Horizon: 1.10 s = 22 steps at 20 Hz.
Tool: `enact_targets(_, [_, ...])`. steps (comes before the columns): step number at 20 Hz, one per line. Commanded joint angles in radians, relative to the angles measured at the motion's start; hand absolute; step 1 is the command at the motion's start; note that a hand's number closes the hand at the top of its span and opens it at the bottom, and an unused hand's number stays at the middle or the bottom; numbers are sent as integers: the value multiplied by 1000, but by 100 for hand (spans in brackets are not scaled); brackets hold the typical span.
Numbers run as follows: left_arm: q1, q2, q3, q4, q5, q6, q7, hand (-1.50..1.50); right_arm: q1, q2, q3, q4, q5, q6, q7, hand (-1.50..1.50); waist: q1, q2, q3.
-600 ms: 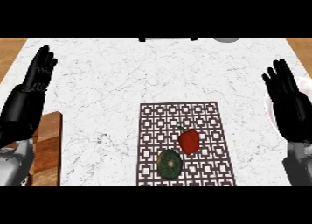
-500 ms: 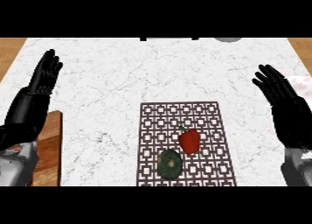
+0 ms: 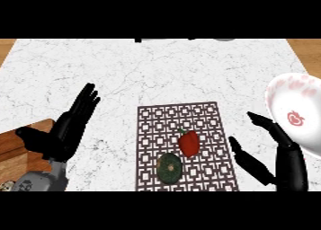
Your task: Pick the squash from the placemat and place it in the bowl
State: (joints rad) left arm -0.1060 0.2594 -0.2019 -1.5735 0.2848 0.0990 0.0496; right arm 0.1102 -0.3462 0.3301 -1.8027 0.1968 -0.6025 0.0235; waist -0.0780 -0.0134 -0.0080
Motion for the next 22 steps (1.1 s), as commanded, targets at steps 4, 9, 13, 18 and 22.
enact_targets(4, [-4, -9, -15, -15, 62, -50, 70, 0, 181, 44, 328, -50, 491, -149, 31, -150, 48, 3, 0])
enact_targets(9, [3, -26, -28, 18, 39, -36, 50, 0, 262, -18, 259, -32, 768, -51, 292, -150, 23, 8, -8])
enact_targets(13, [-18, -34, -27, 1, 34, -20, 63, 0, 304, 57, 292, -114, 923, 111, 511, -150, 32, 10, -7])
enact_targets(18, [-9, -50, -46, 11, 32, -35, 46, 0, 316, 197, 397, -176, 1107, 369, 778, -150, 60, 15, -3])
enact_targets(22, [-19, -30, -31, -7, 59, -65, 71, 0, 258, 340, 520, -229, 1194, 595, 1010, -150, 84, 15, 1])
